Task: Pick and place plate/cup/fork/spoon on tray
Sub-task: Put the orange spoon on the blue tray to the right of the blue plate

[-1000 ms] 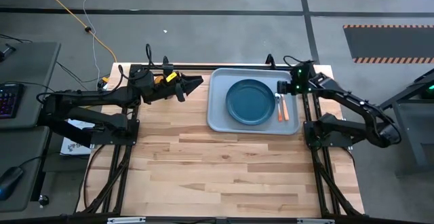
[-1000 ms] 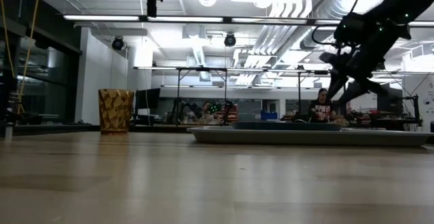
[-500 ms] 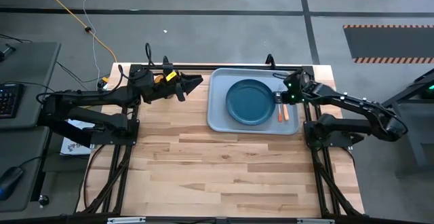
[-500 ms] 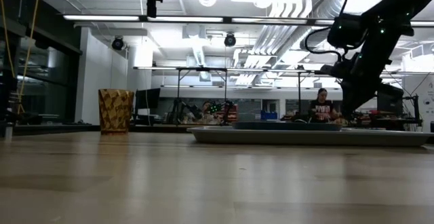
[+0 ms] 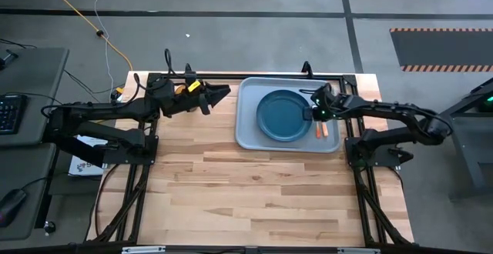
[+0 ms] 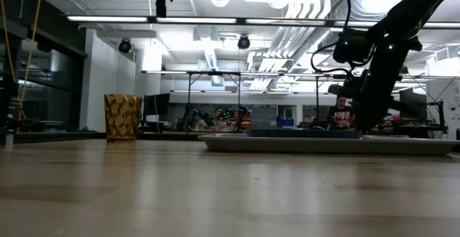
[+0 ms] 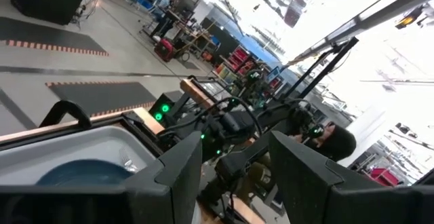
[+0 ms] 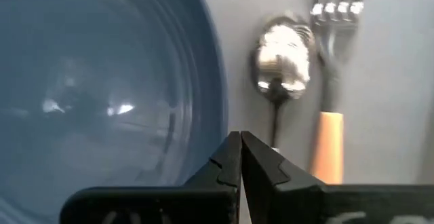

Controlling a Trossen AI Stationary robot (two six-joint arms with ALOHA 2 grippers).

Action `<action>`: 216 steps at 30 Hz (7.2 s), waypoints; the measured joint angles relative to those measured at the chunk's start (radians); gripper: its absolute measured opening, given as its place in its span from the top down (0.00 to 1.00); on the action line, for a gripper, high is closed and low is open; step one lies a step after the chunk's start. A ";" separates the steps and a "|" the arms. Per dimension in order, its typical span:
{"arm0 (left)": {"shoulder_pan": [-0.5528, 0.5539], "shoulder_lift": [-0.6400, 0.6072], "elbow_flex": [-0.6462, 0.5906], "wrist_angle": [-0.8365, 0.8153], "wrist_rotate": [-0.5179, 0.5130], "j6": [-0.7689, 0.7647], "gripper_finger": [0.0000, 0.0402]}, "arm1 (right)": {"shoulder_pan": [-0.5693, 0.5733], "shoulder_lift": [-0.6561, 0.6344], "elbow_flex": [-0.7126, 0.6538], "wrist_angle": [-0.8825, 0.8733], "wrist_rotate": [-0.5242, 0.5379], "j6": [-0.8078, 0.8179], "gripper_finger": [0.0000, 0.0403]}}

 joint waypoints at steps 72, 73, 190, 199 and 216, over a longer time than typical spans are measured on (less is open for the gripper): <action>-0.005 0.050 0.000 0.154 0.106 0.080 0.59 | 0.216 -0.424 -0.199 1.051 -0.430 0.186 1.00; -0.010 0.069 0.001 0.189 0.138 0.088 0.59 | 0.248 -0.403 -0.199 1.119 -0.402 0.188 1.00; 0.051 -0.038 0.266 -0.595 0.075 0.304 0.60 | 0.222 -0.596 -0.116 0.116 -0.069 0.212 1.00; 0.041 -0.017 0.264 -0.489 0.080 0.261 0.60 | -0.108 -0.537 -0.339 0.327 -0.216 0.314 1.00; 0.034 -0.016 0.264 -0.488 0.077 0.257 0.60 | -0.288 -0.127 -0.341 0.614 -0.407 0.244 1.00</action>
